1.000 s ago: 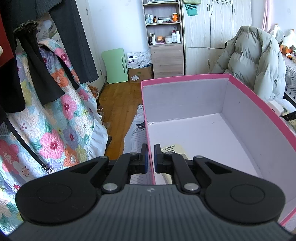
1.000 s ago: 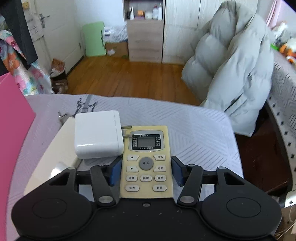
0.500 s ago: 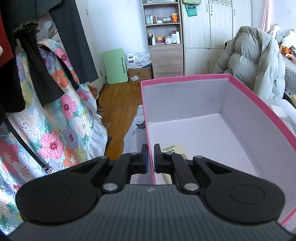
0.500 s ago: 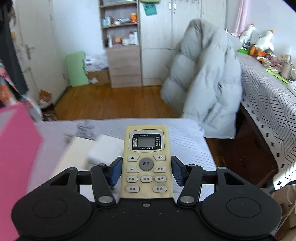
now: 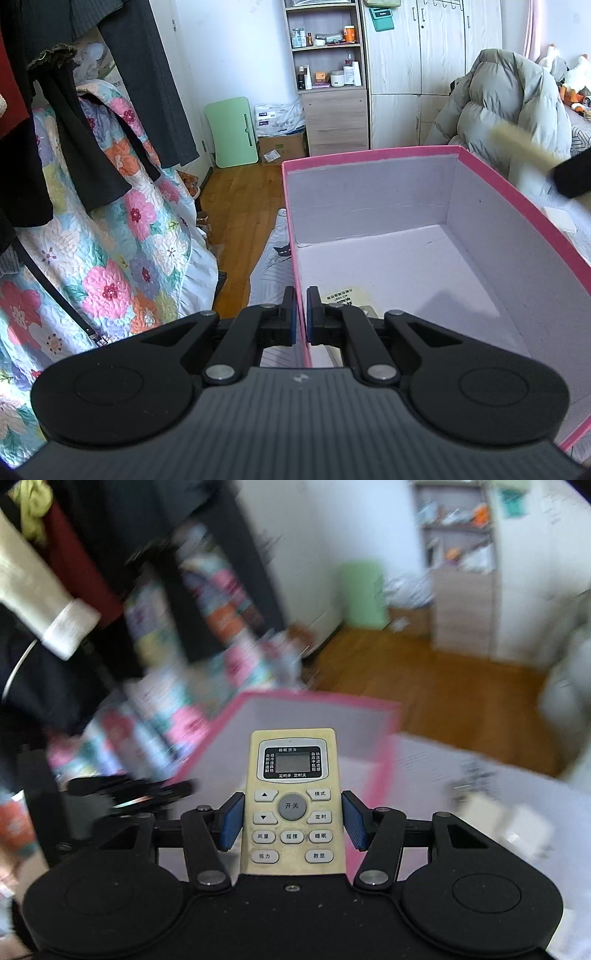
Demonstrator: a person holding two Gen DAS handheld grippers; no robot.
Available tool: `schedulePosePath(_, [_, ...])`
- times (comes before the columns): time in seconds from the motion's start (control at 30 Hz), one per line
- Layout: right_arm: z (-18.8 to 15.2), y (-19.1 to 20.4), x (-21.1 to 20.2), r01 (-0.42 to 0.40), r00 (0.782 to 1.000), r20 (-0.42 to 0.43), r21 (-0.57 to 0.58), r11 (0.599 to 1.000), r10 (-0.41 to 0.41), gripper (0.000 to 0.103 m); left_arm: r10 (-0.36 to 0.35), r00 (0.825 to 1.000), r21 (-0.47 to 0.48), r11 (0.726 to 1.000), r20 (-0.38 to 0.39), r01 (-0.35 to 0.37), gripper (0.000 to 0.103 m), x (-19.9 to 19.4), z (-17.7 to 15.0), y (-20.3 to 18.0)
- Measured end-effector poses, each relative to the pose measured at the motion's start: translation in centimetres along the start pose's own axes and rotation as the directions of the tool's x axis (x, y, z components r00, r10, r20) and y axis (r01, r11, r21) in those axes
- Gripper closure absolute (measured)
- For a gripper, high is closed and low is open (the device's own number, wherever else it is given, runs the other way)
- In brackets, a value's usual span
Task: Organize rigid objects
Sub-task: 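Lower the yellow remote into the pink box, open the right gripper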
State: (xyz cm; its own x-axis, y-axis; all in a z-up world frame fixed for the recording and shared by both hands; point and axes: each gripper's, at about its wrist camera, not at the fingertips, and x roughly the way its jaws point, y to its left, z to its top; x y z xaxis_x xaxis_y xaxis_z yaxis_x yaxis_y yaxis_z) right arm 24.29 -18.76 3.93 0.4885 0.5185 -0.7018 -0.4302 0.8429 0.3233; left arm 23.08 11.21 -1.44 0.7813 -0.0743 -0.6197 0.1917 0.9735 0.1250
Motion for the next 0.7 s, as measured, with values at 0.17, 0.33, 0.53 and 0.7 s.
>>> schedulePosePath(0.17, [1.1,2.7,7.0,0.042,0.981,-0.187,-0.056,0.998,-0.052,0.042,-0.002,1.000,-0.002,1.000,0.001,0.002,0.099,0.0,0.0,0.0])
schedulePosePath(0.33, [1.5,2.5,11.8,0.146,0.955,-0.248,-0.091,0.985,-0.164,0.042,-0.008,1.000,-0.015,1.000,0.006,0.008,0.099,0.0,0.0,0.2])
schedulePosePath(0.53, [0.9,1.8,14.6,0.188,0.930,-0.317,-0.028,0.982,-0.187,0.042,-0.004,1.000,-0.007,1.000,0.010,0.005,0.099,0.0,0.0,0.1])
schedulePosePath(0.7, [0.9,0.4,16.2,0.206,0.915,-0.369,0.086,0.975,-0.160,0.042,-0.013,1.000,-0.020,1.000,0.012,0.013,0.099,0.0,0.0,0.2])
